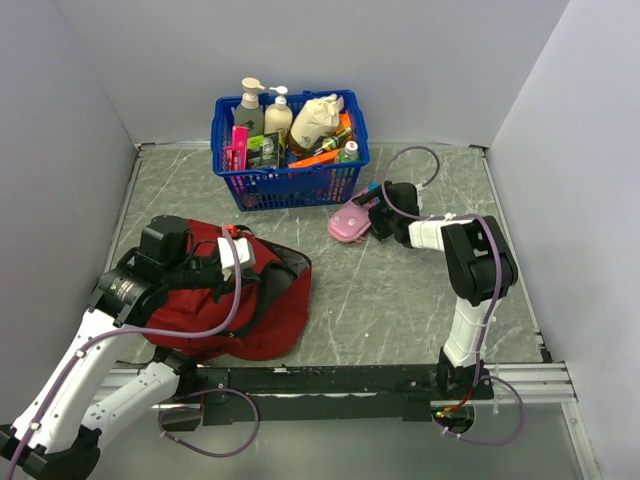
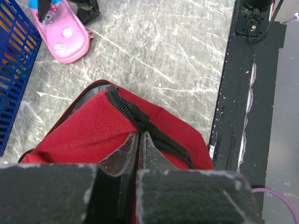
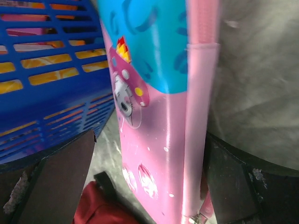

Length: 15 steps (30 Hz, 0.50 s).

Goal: Pack the student bag
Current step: Pick up the stationery from the center of the board.

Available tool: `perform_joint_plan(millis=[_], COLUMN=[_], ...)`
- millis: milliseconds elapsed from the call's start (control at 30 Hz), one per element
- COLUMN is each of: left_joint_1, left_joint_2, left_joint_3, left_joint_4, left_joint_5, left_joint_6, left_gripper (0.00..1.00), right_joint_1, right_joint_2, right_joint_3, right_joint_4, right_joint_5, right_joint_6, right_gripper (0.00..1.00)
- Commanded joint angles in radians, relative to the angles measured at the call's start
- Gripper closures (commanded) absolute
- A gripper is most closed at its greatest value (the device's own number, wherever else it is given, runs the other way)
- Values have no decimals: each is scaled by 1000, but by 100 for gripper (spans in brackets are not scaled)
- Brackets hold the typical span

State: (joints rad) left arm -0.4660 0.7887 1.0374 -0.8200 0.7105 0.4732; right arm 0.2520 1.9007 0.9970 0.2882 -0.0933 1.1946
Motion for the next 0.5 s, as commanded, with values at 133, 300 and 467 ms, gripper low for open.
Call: perform_joint_plan(millis=[133, 300, 467], left_joint_1=[3, 4, 6], left_joint_2=[-31, -36, -43], left_joint_3=[24, 18, 16], left_joint_4=[53, 56, 53], left_joint_5=[56, 53, 53], left_joint_6=[-16, -19, -19], left_gripper=[99, 99, 99], right_joint_1=[9, 12, 15], right_joint_2=[48, 6, 3], right_joint_3=[-81, -77, -9], right_joint_4=[327, 335, 238], right_joint_5=[21, 70, 75], right_joint_6=[79, 16, -27], right_gripper=[5, 20, 33])
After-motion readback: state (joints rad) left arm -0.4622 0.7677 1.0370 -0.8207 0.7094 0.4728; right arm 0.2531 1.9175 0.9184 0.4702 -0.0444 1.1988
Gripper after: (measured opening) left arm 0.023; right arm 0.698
